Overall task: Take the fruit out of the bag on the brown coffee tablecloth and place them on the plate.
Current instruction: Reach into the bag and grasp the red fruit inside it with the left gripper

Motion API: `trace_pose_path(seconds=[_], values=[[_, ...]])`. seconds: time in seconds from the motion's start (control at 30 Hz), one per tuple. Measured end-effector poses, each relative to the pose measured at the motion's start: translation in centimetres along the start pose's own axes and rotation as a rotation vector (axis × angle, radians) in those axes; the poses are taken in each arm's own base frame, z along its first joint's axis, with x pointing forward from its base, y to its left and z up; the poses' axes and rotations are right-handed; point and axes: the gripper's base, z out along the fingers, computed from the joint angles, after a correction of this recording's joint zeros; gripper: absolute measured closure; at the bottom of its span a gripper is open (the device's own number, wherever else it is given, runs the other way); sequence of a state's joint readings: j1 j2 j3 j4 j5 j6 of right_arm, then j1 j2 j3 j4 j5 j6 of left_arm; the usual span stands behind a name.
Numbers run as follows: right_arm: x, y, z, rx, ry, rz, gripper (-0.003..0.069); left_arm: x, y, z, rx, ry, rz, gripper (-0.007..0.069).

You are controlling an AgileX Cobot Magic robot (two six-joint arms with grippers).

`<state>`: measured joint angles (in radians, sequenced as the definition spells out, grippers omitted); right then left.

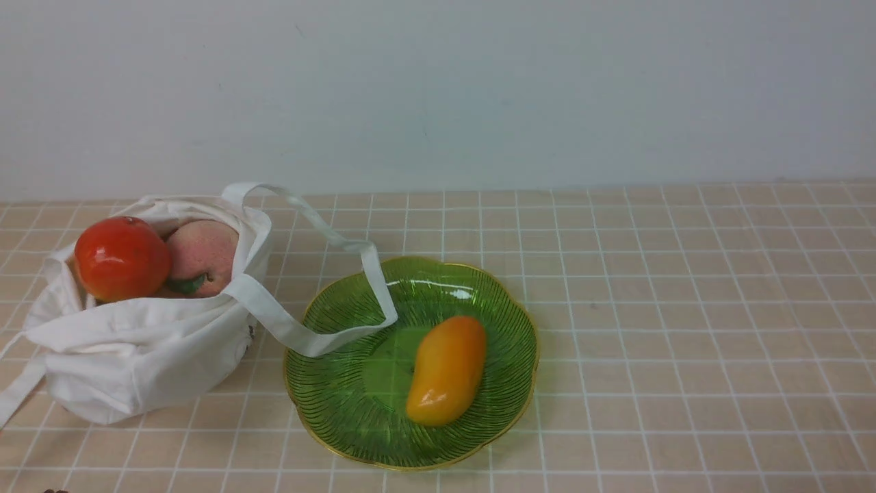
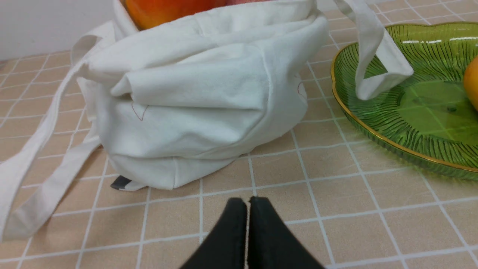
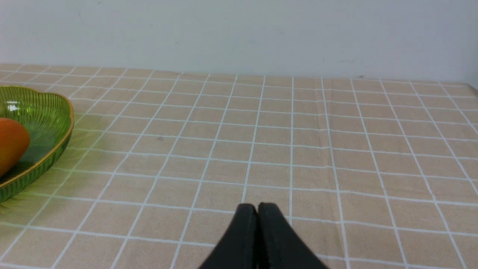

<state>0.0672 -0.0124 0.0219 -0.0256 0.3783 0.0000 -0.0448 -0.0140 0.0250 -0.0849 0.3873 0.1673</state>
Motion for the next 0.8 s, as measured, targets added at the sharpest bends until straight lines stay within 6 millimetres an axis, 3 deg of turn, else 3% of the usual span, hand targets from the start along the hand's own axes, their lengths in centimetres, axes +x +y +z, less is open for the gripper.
trace_pose_path(seconds=[0.8], values=[[0.0, 0.0, 0.0, 0.0, 0.0, 0.0, 0.0673, 0.02, 0.14, 0.0, -0.015, 0.003, 0.043, 0.0632]])
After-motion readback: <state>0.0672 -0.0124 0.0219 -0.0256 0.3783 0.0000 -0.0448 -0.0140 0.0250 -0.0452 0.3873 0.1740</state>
